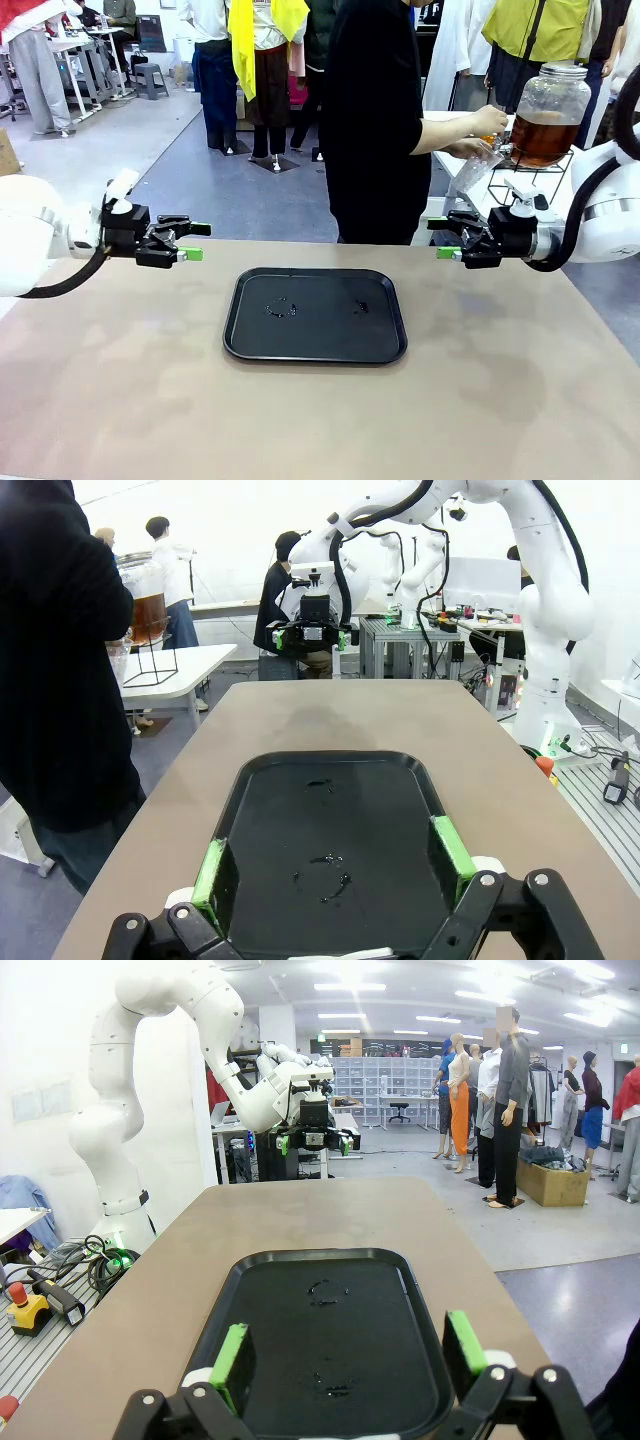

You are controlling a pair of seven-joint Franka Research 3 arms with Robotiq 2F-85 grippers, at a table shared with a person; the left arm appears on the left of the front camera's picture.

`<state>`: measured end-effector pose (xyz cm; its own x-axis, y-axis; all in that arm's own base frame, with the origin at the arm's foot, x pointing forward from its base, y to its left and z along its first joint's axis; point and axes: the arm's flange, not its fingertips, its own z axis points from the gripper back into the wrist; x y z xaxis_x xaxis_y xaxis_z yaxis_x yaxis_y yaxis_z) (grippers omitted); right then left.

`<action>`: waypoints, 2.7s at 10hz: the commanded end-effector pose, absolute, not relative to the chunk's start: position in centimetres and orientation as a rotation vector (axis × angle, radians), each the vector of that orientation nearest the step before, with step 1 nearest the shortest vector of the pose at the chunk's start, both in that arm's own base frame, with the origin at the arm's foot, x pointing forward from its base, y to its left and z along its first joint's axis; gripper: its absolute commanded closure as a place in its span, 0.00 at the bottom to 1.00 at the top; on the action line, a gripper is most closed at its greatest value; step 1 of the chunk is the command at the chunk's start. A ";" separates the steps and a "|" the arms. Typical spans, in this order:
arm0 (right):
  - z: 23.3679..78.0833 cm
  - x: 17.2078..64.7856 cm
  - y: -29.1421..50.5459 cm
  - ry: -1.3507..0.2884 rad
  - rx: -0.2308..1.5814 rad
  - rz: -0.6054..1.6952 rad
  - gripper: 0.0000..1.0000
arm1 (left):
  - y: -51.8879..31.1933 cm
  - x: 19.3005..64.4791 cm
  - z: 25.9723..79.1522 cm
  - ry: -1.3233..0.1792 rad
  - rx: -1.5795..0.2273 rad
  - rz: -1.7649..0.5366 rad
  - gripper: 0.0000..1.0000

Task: Pour the drink into the iced cup.
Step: Open the gripper to release the iced cup you were holding.

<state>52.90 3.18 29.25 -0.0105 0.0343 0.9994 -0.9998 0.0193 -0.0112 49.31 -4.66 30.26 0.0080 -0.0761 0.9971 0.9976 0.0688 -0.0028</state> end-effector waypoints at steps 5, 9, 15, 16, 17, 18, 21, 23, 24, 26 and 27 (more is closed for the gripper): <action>29.6 53.3 3.4 -1.193 1.161 1.222 0.00 | -4.9 49.4 30.4 -1.191 -1.096 -1.175 0.00; 29.6 53.3 3.4 -1.193 1.161 1.222 0.00 | -4.9 49.4 30.4 -1.191 -1.096 -1.175 0.00; 29.6 53.3 3.4 -1.193 1.161 1.222 0.00 | -4.9 49.4 30.4 -1.191 -1.096 -1.175 0.00; 29.6 53.3 3.4 -1.193 1.161 1.222 0.00 | -4.9 49.4 30.4 -1.191 -1.096 -1.175 0.00; 29.6 53.3 3.4 -1.193 1.161 1.222 0.00 | -4.9 49.4 30.4 -1.191 -1.096 -1.175 0.00; 29.6 53.3 3.4 -1.193 1.161 1.222 0.00 | -4.9 49.4 30.4 -1.191 -1.096 -1.175 0.00; 29.6 53.3 3.4 -1.193 1.161 1.222 0.00 | -4.9 49.4 30.4 -1.191 -1.096 -1.175 0.00; 29.6 53.3 3.4 -1.193 1.161 1.222 0.00 | -4.9 49.4 30.4 -1.191 -1.096 -1.175 0.00; 29.6 53.3 3.4 -1.193 1.161 1.222 0.00 | -4.9 49.4 30.4 -1.191 -1.096 -1.175 0.00; 29.6 53.3 3.4 -1.193 1.161 1.222 0.00 | -4.9 49.4 30.4 -1.191 -1.096 -1.175 0.00; 29.6 53.3 3.4 -1.193 1.161 1.222 0.00 | -4.9 49.4 30.4 -1.191 -1.096 -1.175 0.00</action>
